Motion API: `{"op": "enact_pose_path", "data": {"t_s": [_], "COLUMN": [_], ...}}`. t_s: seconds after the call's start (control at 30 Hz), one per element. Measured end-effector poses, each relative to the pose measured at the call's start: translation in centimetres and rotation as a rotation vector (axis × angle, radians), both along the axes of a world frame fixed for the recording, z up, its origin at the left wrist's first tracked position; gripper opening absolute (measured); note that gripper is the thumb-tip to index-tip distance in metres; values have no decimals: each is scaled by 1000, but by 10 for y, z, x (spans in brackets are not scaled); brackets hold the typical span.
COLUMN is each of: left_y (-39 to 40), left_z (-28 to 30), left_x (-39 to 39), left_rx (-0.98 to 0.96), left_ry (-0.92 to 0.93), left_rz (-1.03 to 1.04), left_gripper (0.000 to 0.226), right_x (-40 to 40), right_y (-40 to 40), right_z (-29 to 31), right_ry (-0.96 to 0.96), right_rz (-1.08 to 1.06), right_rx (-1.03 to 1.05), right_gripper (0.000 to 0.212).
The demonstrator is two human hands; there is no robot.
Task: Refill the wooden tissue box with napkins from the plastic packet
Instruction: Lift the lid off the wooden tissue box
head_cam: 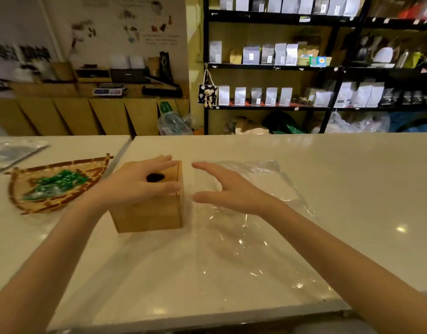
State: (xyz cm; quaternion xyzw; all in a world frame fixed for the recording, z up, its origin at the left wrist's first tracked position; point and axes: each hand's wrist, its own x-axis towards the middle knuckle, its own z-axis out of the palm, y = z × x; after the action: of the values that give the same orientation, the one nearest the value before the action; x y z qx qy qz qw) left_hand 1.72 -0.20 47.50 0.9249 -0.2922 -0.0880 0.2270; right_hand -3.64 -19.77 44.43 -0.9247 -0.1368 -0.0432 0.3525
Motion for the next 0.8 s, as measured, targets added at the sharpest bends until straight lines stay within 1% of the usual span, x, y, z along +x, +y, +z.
{"op": "enact_pose_path", "data": {"t_s": [0.07, 0.13, 0.2, 0.23, 0.3, 0.4, 0.5, 0.53, 0.6, 0.63, 0.67, 0.7, 0.8], "left_y": [21, 38, 49, 54, 59, 61, 63, 65, 69, 70, 71, 72, 70], "left_z": [-5, -12, -18, -20, -23, -23, -20, -19, -17, -17, -16, -16, -14], "left_x": [14, 23, 28, 30, 33, 40, 46, 48, 51, 52, 53, 54, 53], "left_rx": [56, 97, 116, 111, 88, 83, 113, 108, 86, 80, 75, 70, 52], "left_ry": [42, 73, 95, 97, 98, 66, 56, 84, 145, 157, 162, 159, 118], "left_rz": [36, 59, 64, 67, 71, 84, 75, 72, 57, 50, 48, 47, 40], "left_gripper": [115, 136, 145, 146, 138, 109, 103, 103, 107, 111, 113, 111, 91], "right_x": [11, 25, 37, 41, 46, 52, 57, 59, 61, 62, 64, 64, 62], "right_y": [19, 32, 38, 39, 38, 35, 35, 35, 32, 30, 28, 27, 29], "right_z": [0, -5, -9, -11, -14, -16, -16, -15, -8, -5, -3, -2, -5], "right_ry": [-14, -42, -44, -31, -23, -98, -162, -169, -161, -163, -171, -173, -188], "right_rz": [65, 84, 82, 81, 85, 84, 92, 93, 79, 72, 76, 87, 118], "right_rx": [-38, -147, -272, -312, -361, -470, -569, -550, -415, -365, -367, -411, -560], "right_gripper": [73, 81, 85, 85, 85, 87, 87, 84, 76, 75, 79, 85, 105]}}
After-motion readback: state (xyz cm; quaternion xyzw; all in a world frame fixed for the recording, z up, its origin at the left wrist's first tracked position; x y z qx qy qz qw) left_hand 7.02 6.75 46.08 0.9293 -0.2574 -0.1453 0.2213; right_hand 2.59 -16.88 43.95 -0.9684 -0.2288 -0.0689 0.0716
